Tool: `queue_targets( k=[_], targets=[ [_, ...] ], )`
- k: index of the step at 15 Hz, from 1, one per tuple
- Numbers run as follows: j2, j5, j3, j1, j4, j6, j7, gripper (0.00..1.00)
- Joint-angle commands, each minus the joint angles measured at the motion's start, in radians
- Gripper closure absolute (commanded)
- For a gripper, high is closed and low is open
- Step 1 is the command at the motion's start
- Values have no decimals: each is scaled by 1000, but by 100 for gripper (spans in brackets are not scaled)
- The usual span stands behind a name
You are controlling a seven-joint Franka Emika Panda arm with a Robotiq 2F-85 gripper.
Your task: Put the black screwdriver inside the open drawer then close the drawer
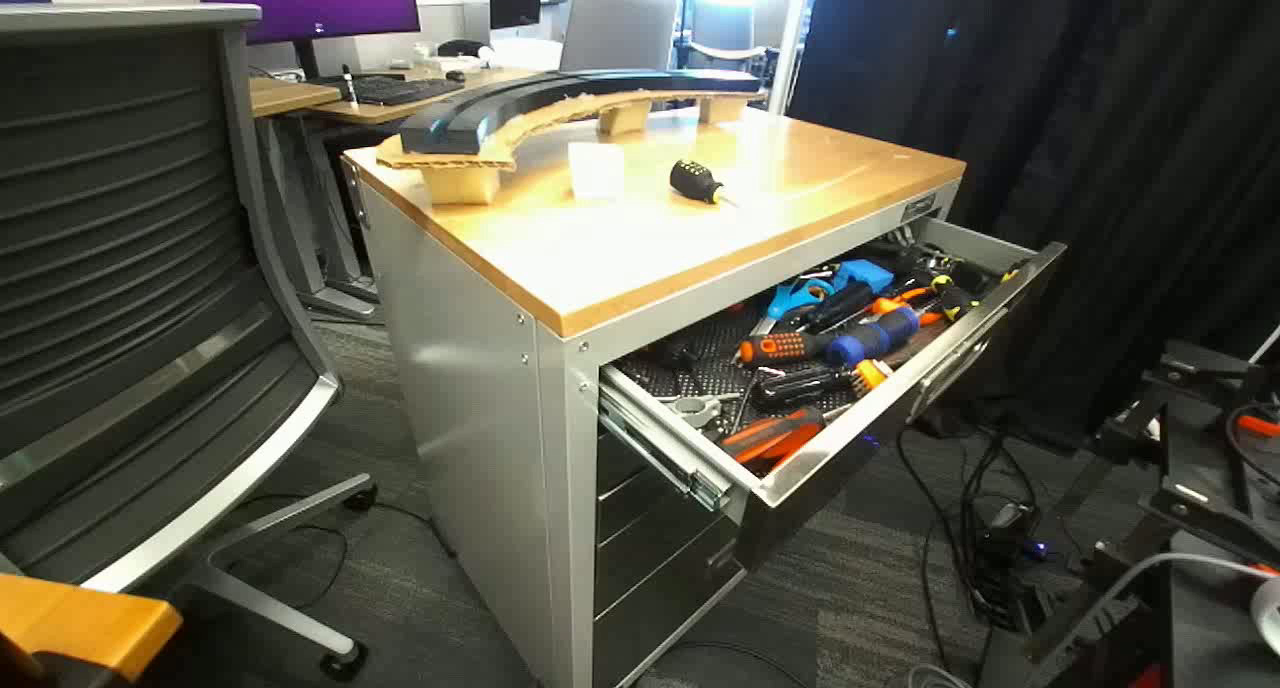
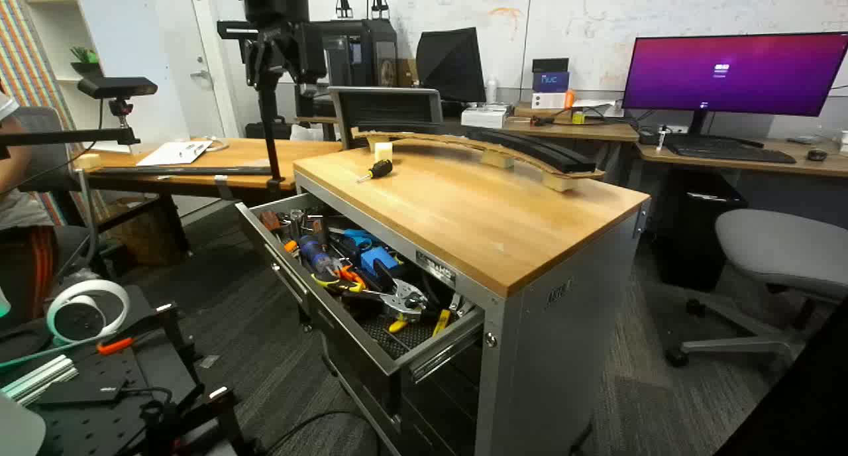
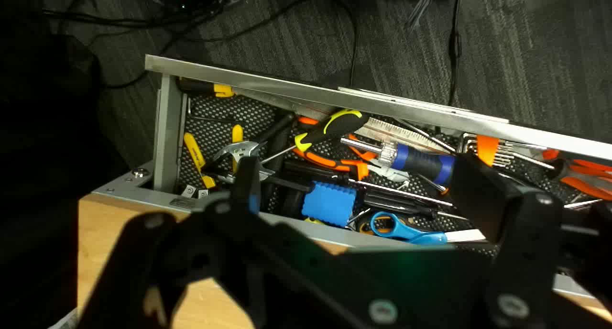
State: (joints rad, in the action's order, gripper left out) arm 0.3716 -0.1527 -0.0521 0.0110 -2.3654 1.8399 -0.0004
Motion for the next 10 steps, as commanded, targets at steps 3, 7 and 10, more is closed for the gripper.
queue_targets(
  k=[3,7,10],
  targets=[
    [0,-3,9,-10,9,-1,3,0],
    [0,-3,9,-10,10,-1,3,0],
    [0,-3,9,-10,10,-1,3,0]
  ],
)
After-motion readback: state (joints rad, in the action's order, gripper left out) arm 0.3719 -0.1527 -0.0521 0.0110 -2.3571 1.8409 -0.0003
